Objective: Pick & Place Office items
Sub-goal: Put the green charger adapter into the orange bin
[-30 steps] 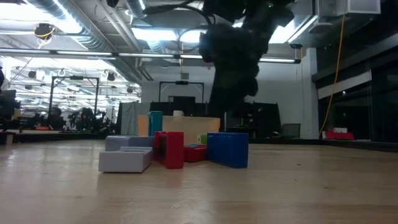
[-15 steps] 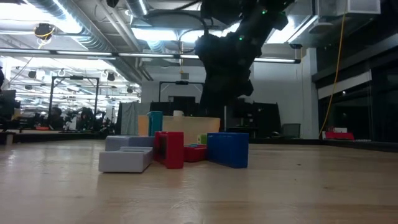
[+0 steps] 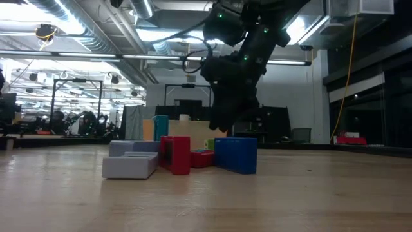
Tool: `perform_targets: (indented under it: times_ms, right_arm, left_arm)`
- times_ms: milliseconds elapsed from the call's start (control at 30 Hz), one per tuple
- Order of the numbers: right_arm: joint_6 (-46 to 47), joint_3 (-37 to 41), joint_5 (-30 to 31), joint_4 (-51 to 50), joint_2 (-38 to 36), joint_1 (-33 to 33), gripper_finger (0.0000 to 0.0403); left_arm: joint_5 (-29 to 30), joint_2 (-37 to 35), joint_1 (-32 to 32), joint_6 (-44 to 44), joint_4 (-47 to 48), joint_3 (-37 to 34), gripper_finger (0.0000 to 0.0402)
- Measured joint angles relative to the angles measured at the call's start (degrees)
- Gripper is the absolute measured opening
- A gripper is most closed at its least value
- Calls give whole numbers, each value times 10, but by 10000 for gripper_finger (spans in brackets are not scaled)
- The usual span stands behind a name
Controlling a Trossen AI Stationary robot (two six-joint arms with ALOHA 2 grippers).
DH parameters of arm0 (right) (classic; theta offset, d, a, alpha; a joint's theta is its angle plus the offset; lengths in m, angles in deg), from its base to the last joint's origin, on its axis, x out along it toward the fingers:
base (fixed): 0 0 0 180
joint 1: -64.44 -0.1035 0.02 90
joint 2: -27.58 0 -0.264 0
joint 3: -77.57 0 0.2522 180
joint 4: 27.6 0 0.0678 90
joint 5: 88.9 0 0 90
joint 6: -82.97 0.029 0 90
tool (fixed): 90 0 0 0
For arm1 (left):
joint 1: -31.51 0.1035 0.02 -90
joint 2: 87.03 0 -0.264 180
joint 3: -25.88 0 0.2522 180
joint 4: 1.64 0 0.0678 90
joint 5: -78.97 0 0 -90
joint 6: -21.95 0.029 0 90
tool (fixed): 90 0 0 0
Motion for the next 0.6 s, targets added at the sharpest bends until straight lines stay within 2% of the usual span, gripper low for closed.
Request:
perform_targets:
  times_ms: [600]
  right_arm:
    - [13,0,18,44,0,48,215]
  left_arm:
    - [0,0,0,0,0,0,237]
